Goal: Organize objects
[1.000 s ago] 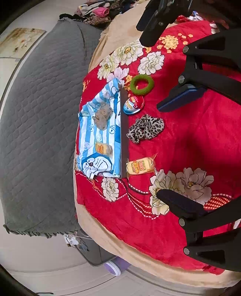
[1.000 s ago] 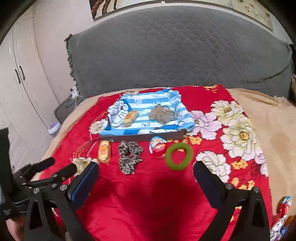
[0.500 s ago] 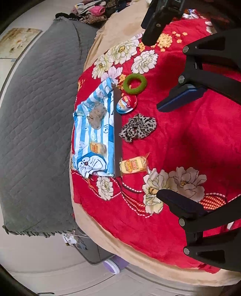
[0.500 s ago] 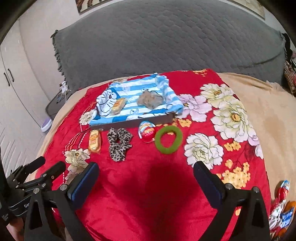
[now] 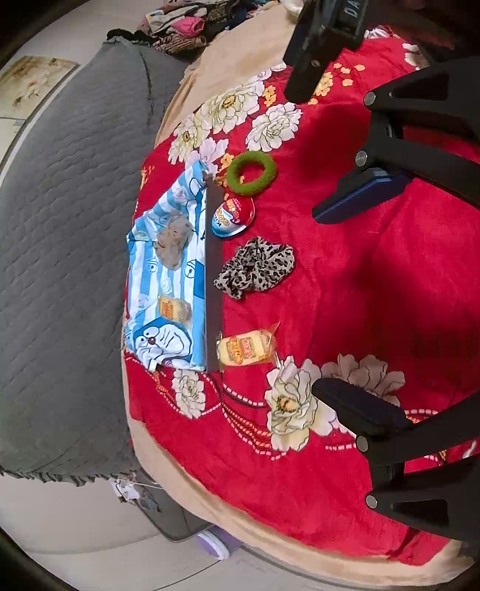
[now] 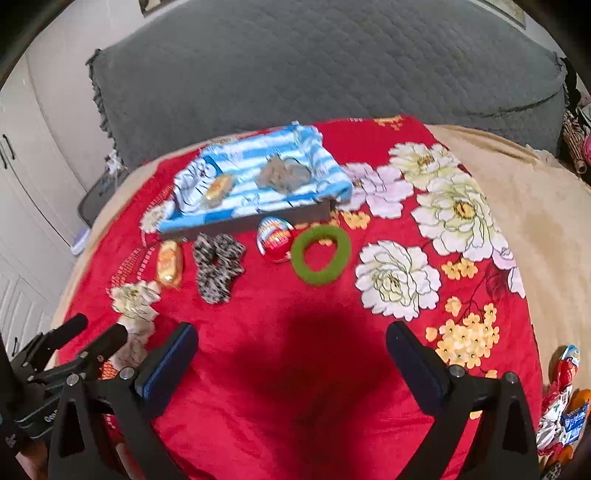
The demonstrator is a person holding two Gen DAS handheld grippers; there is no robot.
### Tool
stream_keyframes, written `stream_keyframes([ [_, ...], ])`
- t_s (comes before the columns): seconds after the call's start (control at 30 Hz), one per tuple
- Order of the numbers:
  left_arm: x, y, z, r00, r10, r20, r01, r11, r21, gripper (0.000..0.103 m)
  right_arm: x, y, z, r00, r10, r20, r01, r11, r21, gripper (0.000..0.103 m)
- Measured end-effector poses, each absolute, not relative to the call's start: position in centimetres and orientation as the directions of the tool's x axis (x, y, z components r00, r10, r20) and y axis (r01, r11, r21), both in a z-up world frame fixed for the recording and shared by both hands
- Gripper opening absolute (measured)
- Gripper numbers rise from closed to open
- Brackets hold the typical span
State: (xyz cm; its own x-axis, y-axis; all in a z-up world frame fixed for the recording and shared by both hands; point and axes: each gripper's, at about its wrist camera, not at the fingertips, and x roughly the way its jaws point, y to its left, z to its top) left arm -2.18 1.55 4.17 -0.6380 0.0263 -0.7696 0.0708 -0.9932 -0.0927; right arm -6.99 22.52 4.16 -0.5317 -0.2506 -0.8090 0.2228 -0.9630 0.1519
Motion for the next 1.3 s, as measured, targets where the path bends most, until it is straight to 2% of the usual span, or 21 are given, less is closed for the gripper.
stream_keyframes([
  [1.3,-12.2,4.7,-1.1,-0.585,0.029,-0.810,0.066,-0.994,-0.083,0.086,-16.5,23.2,-0.8,-0.528,-0.182,-0.829,0.166,-0.980,0.109,0.102],
])
